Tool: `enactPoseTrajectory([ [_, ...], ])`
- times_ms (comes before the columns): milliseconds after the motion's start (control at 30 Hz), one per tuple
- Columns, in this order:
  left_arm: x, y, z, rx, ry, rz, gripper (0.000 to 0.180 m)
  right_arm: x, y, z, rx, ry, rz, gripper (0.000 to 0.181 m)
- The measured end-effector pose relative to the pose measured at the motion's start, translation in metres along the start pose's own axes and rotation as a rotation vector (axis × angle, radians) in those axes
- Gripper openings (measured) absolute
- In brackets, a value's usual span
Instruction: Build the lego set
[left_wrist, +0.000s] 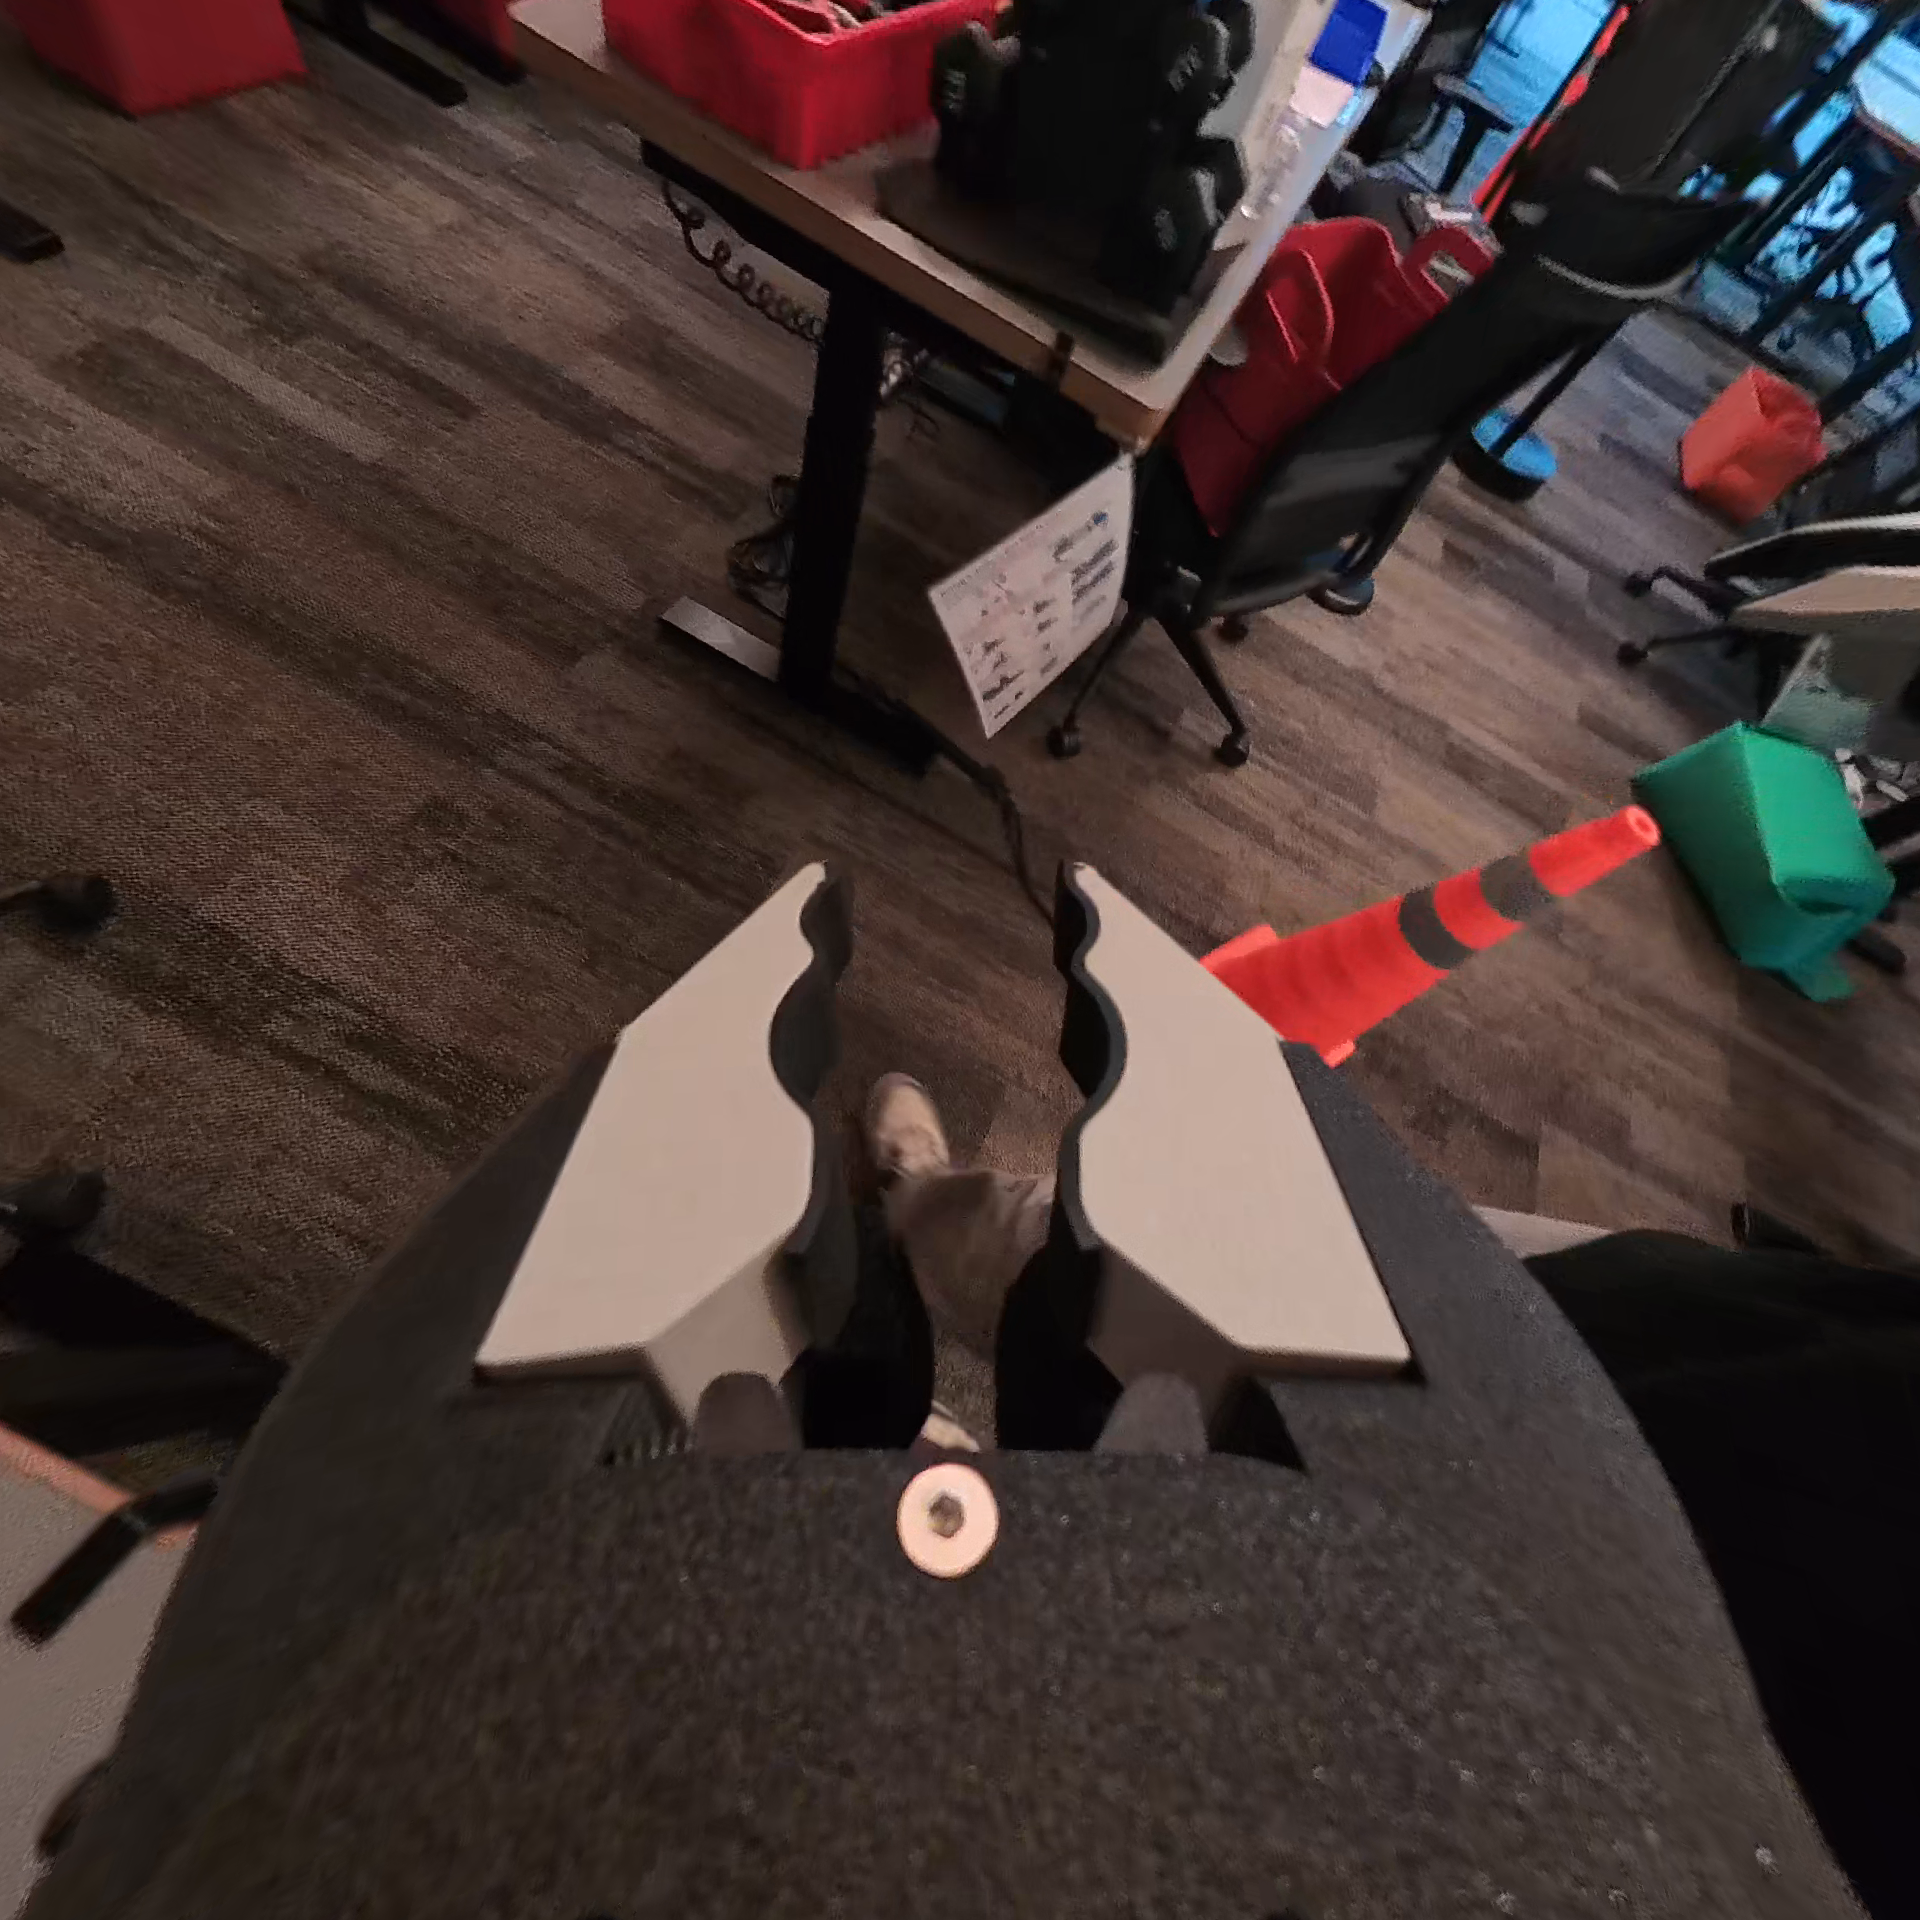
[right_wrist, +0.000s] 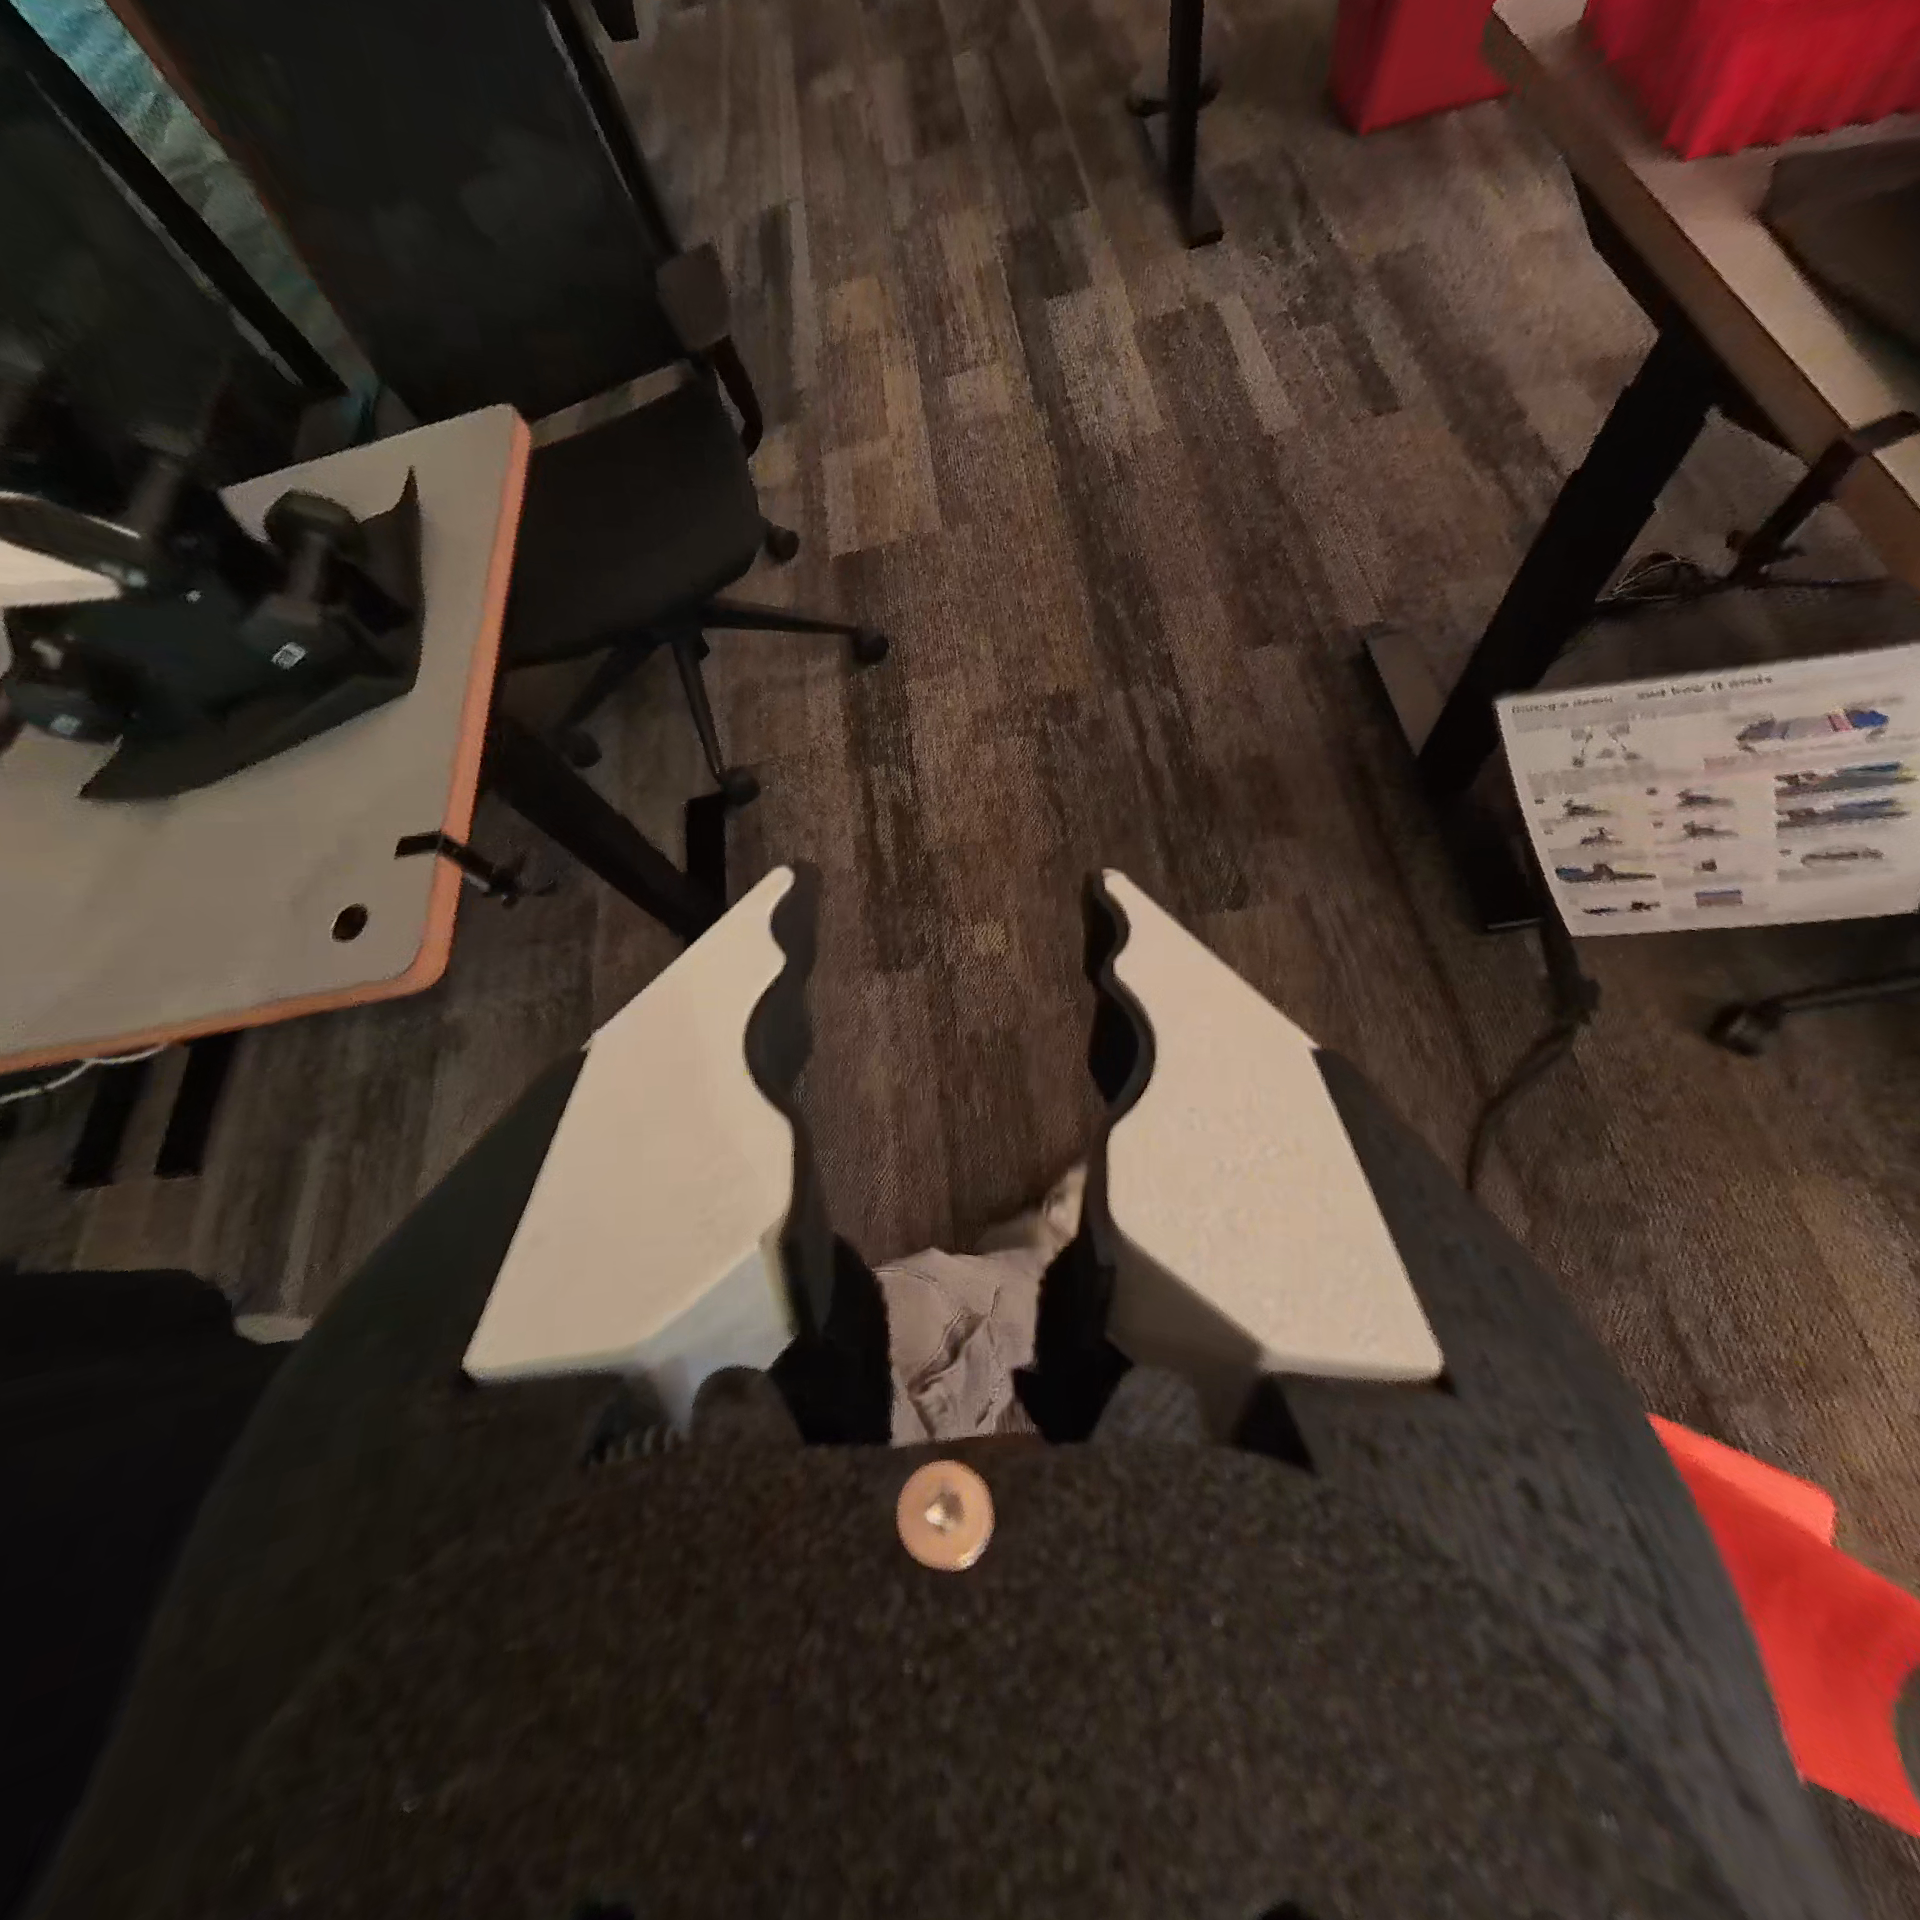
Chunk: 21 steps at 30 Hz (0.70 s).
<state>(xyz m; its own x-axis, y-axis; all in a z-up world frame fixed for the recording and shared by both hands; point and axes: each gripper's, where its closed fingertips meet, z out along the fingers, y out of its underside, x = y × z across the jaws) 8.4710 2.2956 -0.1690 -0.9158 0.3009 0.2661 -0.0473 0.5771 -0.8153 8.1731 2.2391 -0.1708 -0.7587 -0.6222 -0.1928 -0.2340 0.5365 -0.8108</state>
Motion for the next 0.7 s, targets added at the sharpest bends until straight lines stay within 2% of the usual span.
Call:
enactPoseTrajectory([
  [167, -0.069, -0.049, 0.083, -0.012, -0.02, -0.007, 0.036, 0.068, -0.05, 0.113, 0.031, 0.041, 0.034, 0.05],
  [400, -0.127, -0.153, 0.232, -0.108, 0.039, 0.012, 0.036, 0.21, -0.12, 0.231, 0.134, 0.214, 0.129, 0.05],
  [500, -0.133, -0.188, 0.292, -0.19, 0.089, 0.109, 0.037, 0.266, -0.132, 0.26, 0.142, 0.32, 0.114, 0.051],
  [567, -0.129, -0.204, 0.341, -0.246, 0.144, 0.186, 0.038, 0.301, -0.133, 0.271, 0.168, 0.416, 0.108, 0.045],
  [700, -0.097, -0.208, 0.439, -0.378, 0.347, 0.304, 0.04, 0.354, -0.122, 0.296, 0.221, 0.527, 0.194, 0.045],
])
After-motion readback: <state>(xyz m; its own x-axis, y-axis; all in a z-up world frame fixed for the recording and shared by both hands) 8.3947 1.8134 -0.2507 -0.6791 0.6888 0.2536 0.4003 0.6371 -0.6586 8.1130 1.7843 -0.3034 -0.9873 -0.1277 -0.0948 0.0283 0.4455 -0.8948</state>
